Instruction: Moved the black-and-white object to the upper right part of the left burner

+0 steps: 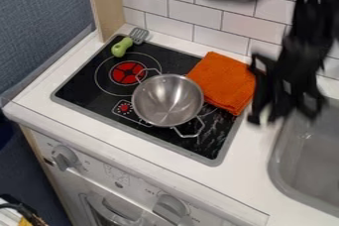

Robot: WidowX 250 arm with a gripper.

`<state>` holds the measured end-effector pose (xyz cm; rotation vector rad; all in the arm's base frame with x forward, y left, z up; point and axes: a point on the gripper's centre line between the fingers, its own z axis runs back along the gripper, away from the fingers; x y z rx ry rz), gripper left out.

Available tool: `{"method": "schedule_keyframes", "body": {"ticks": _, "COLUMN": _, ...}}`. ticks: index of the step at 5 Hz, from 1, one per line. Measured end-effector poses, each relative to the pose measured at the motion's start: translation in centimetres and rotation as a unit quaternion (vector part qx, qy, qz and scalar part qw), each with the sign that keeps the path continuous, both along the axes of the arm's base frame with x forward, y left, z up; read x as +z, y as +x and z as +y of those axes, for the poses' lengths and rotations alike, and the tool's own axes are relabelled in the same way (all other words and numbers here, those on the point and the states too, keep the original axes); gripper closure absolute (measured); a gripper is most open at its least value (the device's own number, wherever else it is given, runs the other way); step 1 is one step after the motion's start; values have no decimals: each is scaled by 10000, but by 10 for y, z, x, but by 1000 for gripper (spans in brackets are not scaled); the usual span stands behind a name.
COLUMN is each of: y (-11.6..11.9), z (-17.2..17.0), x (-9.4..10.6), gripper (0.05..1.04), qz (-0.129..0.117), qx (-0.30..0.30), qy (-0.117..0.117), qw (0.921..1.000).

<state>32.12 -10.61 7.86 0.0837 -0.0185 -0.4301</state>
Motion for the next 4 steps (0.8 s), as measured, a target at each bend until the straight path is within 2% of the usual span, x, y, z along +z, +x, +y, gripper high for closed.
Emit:
{"method": "schedule_keyframes", "body": {"ticks": 1, "y": 23, "z": 58, "x": 17, "gripper": 800, "qz": -130, "qx": 754, "qy": 19, "qw": 9971}}
{"method": "schedule_keyframes", "body": {"ticks": 2, "y": 39, "z": 102, "x": 30, "gripper": 800, "qz": -380, "qx": 1506, "qy": -19, "qw": 9879}}
{"method": "schedule_keyframes", "body": {"ticks": 3, "y": 36, "z": 159, "x": 30, "gripper": 800, "qz": -413, "qx": 2153, "qy": 4, "qw": 9757}}
{"method": "schedule_keyframes", "body": {"ticks": 4, "y": 34, "z": 193, "x": 15, "gripper": 800, "qz": -268, "qx": 2364, "qy": 40, "qw": 9713}}
